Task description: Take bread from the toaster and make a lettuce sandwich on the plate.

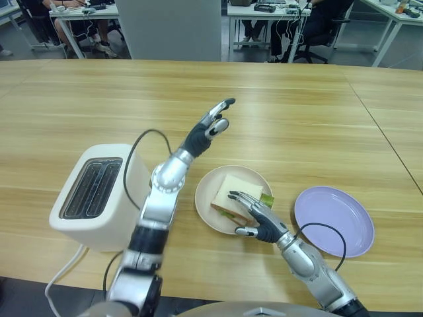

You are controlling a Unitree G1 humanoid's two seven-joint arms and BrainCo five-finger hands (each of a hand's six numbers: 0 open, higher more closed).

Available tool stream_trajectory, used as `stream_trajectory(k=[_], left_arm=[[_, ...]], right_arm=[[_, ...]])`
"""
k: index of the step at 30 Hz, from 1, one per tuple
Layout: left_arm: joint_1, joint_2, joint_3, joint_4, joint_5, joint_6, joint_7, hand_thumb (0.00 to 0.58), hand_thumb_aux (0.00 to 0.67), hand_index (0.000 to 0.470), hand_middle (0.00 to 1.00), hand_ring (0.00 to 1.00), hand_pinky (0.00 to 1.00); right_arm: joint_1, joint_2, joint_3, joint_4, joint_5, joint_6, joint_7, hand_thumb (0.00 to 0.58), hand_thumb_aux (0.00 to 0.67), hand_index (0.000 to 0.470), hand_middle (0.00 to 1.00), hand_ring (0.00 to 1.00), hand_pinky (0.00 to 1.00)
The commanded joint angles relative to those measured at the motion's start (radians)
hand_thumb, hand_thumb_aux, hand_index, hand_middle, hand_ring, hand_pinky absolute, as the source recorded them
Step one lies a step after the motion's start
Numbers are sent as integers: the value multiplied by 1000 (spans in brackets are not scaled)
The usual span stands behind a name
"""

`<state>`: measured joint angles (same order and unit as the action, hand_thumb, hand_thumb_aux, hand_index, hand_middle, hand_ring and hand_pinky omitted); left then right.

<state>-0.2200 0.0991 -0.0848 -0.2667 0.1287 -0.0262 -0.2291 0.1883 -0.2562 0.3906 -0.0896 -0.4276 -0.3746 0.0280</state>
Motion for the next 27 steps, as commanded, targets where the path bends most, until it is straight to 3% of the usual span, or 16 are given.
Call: stream_trajectory(k=[1,5,6,7,8,9,10,11,12,13,14,18,19,20,27], left_arm=[[129,-34,23,-171,-43,58,49,0,0,0,0,0,0],[258,-52,30,-261,-33,32,91,0,0,0,0,0,0],[283,-57,36,-272,-50,25,94,512,441,303,145,145,145],[312,-62,39,-283,-69,35,95,512,441,303,145,145,145],[340,-65,39,-287,-73,22,100,560,547,375,200,200,200],[375,-66,28,-287,-88,11,93,580,670,460,561,561,561],[408,-64,17,-282,-85,-14,92,580,670,460,784,784,784],[440,-57,2,-273,-81,-33,85,580,670,460,784,784,784],[482,-55,-11,-251,-89,-55,77,580,670,460,1000,1000,1000],[509,-53,-18,-235,-96,-71,72,580,670,460,1000,1000,1000],[542,-44,-26,-212,-94,-100,65,580,670,460,1000,1000,1000],[628,-19,-51,-151,-105,-178,44,580,670,460,1000,1000,1000],[647,-11,-60,-136,-107,-199,36,580,670,460,1000,1000,1000],[659,-3,-66,-123,-108,-221,29,580,670,460,1000,1000,1000],[705,53,-67,5,-183,-257,-53,580,670,460,1000,1000,1000]], right_arm=[[31,38,-20,-67,124,26,39,0,0,0,0,0,0],[50,66,-41,-94,193,41,55,0,0,0,0,0,0],[56,71,-44,-94,211,39,61,0,0,0,0,0,0],[64,77,-46,-94,232,36,67,0,0,0,0,0,0],[72,80,-48,-95,246,28,69,0,0,0,16,16,16],[82,85,-47,-95,267,24,76,96,58,40,149,149,149],[90,88,-48,-94,281,17,79,307,210,144,239,239,239],[98,89,-48,-89,285,6,80,307,210,144,239,239,239],[109,92,-53,-77,303,-5,84,569,578,397,510,510,510],[117,94,-57,-70,314,-13,86,580,670,460,600,600,600],[125,95,-60,-58,320,-24,86,580,670,460,600,600,600],[149,99,-69,-30,334,-50,92,580,670,460,855,855,855],[158,95,-66,-23,331,-61,96,580,670,460,965,965,965],[169,92,-61,-17,328,-71,98,580,670,460,1000,1000,1000],[219,69,-54,68,303,-83,116,580,670,460,1000,1000,1000]])
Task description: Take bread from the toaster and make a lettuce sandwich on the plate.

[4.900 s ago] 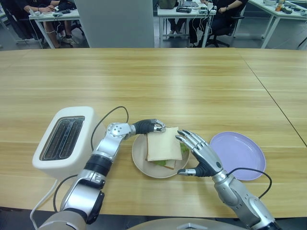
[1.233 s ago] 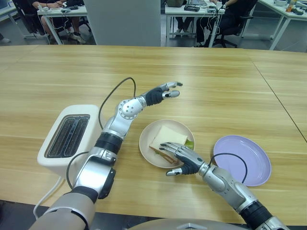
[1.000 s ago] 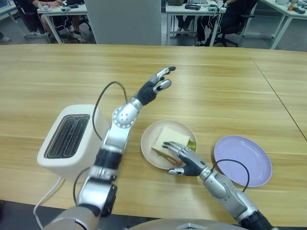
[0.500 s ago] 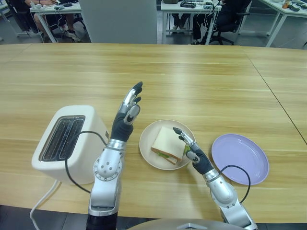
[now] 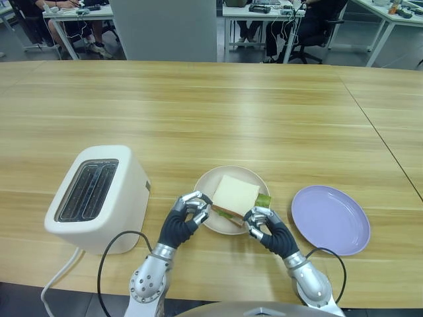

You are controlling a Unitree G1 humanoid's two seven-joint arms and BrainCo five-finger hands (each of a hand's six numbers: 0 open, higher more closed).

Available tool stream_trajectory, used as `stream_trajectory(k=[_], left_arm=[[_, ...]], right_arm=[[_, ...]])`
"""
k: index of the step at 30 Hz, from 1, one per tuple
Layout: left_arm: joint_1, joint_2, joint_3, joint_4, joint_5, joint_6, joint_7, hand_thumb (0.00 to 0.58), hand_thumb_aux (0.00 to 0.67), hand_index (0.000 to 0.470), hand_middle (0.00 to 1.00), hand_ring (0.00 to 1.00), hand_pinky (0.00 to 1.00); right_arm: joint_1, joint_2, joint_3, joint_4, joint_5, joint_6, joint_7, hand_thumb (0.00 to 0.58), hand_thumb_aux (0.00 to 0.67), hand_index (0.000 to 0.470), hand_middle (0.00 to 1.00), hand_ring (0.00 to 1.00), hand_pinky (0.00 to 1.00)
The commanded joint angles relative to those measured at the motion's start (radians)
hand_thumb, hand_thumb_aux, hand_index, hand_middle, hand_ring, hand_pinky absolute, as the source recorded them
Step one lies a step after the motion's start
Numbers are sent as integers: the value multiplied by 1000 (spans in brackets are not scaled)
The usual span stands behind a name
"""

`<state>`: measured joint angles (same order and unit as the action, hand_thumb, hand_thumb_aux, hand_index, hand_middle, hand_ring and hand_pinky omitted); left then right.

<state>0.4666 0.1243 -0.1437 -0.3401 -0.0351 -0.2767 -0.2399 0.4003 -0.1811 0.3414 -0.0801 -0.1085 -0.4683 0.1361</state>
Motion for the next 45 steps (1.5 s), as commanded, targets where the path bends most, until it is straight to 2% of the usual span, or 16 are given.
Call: stream_trajectory(k=[1,11,19,31,45], left_arm=[[21,36,-14,99,-24,-6,-55,580,670,460,1000,1000,1000],[32,71,-30,264,-36,9,-115,580,670,460,1000,1000,1000],[-43,53,-34,372,9,46,-89,580,670,460,1000,1000,1000],[-222,-41,-58,542,28,99,-51,580,670,460,1000,1000,1000],[-483,-91,-9,812,46,40,15,580,670,460,1000,1000,1000]], right_arm=[[6,-5,-5,73,-11,19,13,580,670,460,1000,1000,1000],[-20,4,7,248,-33,112,45,580,670,460,1000,1000,1000],[-90,19,-11,304,-41,169,41,580,670,460,1000,1000,1000],[-210,62,-61,387,-13,237,36,580,670,460,1000,1000,1000],[-465,126,-127,652,-16,223,-3,580,670,460,1000,1000,1000]])
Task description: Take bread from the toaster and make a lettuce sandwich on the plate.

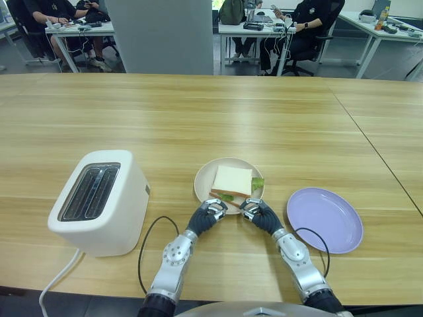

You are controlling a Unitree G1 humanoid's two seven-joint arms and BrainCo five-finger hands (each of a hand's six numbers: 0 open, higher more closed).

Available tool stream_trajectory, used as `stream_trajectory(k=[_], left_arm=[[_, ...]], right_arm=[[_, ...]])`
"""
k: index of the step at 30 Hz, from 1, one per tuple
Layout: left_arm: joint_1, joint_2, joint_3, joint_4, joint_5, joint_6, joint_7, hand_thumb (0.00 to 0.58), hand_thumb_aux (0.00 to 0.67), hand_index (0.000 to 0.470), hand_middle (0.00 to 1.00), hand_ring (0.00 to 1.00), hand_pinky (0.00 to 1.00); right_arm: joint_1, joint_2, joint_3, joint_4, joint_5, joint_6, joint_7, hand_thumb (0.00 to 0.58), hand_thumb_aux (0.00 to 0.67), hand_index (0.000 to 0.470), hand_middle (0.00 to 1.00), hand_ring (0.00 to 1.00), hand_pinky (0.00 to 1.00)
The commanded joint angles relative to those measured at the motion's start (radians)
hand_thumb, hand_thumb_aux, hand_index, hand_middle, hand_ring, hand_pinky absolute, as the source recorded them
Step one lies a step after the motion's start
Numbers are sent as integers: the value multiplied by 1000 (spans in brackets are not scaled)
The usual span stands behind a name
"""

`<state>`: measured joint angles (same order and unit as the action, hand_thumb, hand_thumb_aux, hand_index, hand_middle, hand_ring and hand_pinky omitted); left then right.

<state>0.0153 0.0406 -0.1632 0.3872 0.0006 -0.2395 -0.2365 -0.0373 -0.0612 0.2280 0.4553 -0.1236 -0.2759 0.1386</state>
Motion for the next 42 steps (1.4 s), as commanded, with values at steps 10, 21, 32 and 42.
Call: stream_trajectory(k=[10,21,32,42], left_arm=[[-233,-44,61,368,3,-84,41,580,670,460,1000,1000,1000],[-354,-62,97,579,10,-183,48,580,670,460,1000,1000,1000],[83,-70,-7,-64,-57,-146,-61,550,518,355,1000,1000,1000],[395,-67,-37,-657,-174,36,-13,0,0,0,0,0,0]], right_arm=[[-250,38,-82,385,9,-26,-44,580,670,460,1000,1000,1000],[-300,45,-117,474,7,-90,-53,580,670,460,1000,1000,1000],[191,75,-82,-169,57,-21,-23,580,670,460,980,980,980],[471,105,-69,-554,60,-18,-91,0,0,0,0,0,0]])
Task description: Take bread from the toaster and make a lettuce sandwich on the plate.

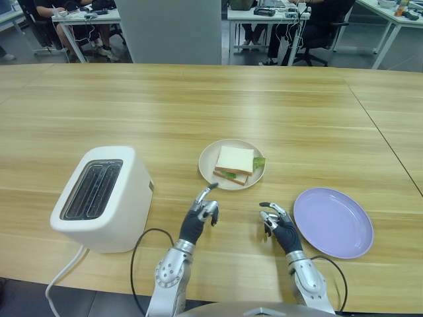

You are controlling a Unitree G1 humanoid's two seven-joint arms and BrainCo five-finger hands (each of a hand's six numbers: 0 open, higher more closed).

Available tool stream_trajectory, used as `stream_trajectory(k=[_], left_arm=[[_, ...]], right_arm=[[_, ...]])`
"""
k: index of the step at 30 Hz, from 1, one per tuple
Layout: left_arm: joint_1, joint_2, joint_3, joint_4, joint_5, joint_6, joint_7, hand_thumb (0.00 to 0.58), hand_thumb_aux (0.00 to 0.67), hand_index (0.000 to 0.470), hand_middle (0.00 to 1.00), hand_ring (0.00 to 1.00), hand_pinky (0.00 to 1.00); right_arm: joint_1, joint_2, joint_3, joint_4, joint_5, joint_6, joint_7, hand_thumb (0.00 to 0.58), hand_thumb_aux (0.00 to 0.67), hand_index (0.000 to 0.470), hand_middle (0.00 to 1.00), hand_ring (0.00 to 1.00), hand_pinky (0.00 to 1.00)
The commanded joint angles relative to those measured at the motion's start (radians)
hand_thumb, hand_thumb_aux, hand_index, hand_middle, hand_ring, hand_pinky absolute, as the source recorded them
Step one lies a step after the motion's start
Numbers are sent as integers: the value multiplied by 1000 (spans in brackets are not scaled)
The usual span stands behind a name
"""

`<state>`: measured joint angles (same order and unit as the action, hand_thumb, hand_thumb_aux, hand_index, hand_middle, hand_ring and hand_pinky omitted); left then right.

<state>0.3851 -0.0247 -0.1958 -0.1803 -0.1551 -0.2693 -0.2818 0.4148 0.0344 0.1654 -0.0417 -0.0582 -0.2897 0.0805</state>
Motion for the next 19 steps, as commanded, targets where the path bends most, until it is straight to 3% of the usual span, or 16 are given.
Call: stream_trajectory(k=[1,12,19], left_arm=[[28,-7,3,-113,-21,79,49,0,0,0,0,0,0],[-61,-35,45,-192,28,176,190,0,0,0,0,0,0],[-31,-18,42,-232,31,210,201,0,0,0,0,0,0]], right_arm=[[18,11,-14,-75,-4,-16,-43,0,0,0,0,0,0],[-62,9,-74,-124,-17,-44,-119,0,0,0,0,0,0],[-45,23,-70,-148,32,-66,-115,0,0,0,0,0,0]])
